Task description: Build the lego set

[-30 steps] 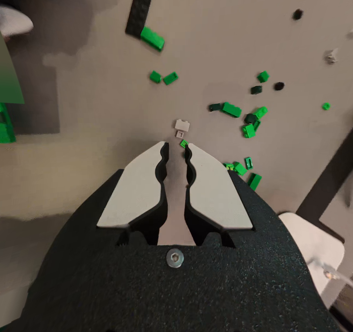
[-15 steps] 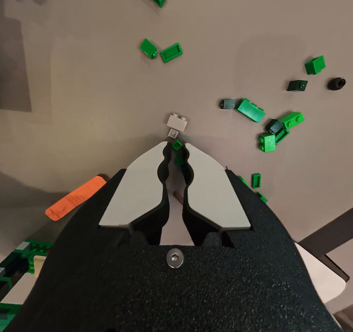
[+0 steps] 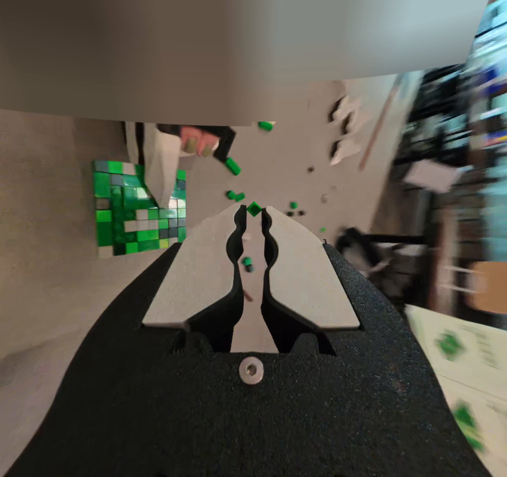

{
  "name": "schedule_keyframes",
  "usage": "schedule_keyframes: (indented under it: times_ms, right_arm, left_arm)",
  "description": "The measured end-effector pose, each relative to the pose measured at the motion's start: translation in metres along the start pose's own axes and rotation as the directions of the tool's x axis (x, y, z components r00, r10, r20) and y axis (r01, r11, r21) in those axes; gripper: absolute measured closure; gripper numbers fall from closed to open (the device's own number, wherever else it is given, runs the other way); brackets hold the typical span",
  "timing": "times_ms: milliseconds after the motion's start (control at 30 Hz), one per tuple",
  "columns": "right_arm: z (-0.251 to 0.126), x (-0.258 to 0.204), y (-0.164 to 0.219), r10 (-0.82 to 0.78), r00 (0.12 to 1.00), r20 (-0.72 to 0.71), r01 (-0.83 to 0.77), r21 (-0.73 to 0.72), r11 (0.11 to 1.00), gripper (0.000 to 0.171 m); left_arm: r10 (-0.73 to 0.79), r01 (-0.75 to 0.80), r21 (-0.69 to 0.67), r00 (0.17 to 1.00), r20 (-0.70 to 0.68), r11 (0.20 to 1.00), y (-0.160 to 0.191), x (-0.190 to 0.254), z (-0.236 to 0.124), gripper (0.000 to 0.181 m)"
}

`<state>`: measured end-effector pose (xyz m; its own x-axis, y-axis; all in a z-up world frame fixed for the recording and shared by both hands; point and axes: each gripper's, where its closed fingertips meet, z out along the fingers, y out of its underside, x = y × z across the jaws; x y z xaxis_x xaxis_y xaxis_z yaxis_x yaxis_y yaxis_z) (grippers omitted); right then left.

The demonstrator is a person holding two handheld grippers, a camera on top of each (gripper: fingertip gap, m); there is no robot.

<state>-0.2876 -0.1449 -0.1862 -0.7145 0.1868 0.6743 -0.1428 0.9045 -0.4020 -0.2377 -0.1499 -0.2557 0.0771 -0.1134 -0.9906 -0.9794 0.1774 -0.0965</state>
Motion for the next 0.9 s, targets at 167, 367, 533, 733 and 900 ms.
schedule_keyframes:
  times_ms: [167, 367, 533, 733, 900]
  right_arm:
    - [-0.032, -0.026, -0.017, -0.448, 0.85, -0.278, 0.39, -0.241, 0.889, 0.161]
    - [-0.032, -0.057, -0.002, -0.775, 0.604, -0.188, 0.631, -0.481, 0.608, 0.161]
    - [-0.018, -0.067, -0.011, -0.873, 0.47, -0.129, 0.757, -0.449, 0.474, 0.161]
    - [-0.001, -0.084, -0.018, -0.973, 0.221, -0.064, 0.888, -0.399, 0.228, 0.161]
    - [0.002, -0.087, -0.013, -0.995, 0.103, -0.017, 0.912, -0.398, 0.102, 0.161]
  left_arm:
    - [-0.012, 0.012, -0.011, 1.0, 0.009, 1.0, 0.002, -0.003, -0.001, 0.176]
    - [0.017, -0.017, 0.011, 1.0, 0.008, 1.0, -0.006, -0.003, -0.002, 0.176]
    - [0.052, -0.052, 0.033, 0.999, -0.003, 0.998, -0.012, 0.001, -0.003, 0.176]
    - [0.05, -0.051, 0.034, 0.999, 0.005, 0.998, -0.012, -0.001, -0.003, 0.176]
    - [0.059, -0.059, 0.031, 0.998, -0.003, 0.998, -0.012, 0.001, -0.003, 0.176]
